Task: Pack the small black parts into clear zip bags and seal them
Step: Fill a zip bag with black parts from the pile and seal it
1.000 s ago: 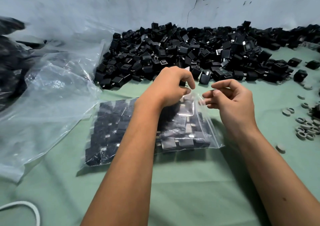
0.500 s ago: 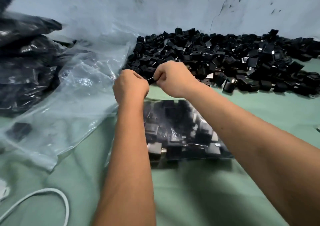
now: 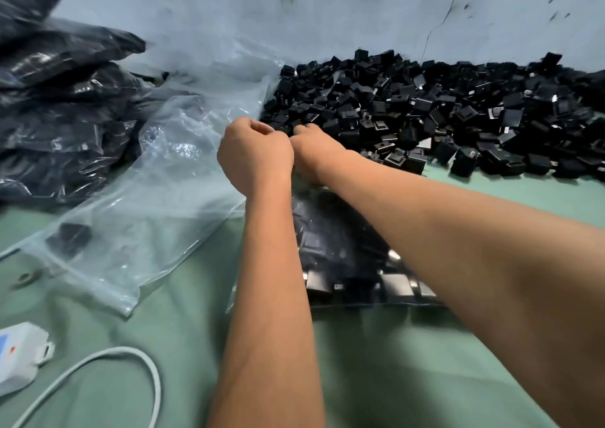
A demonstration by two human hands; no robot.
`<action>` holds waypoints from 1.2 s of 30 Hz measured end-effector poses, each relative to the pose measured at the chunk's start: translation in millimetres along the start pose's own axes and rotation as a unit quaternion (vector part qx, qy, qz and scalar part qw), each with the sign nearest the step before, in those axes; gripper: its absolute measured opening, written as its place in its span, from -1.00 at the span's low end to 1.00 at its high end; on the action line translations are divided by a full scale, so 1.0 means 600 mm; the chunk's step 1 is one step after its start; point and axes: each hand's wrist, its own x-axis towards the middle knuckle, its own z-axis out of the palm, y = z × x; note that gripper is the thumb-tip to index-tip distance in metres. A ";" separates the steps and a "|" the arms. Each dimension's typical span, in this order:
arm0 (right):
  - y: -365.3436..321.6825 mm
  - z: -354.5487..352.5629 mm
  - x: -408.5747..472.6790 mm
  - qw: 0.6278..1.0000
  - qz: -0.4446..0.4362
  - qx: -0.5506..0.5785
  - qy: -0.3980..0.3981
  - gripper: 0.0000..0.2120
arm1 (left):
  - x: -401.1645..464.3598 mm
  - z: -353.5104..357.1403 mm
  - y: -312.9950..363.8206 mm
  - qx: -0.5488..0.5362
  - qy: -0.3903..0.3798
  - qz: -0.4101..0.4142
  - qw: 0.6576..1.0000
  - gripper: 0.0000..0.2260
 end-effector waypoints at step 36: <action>0.132 0.078 -0.430 0.740 0.217 0.578 0.265 -0.96 | -0.159 0.112 0.084 0.054 -0.419 0.462 0.779 -0.87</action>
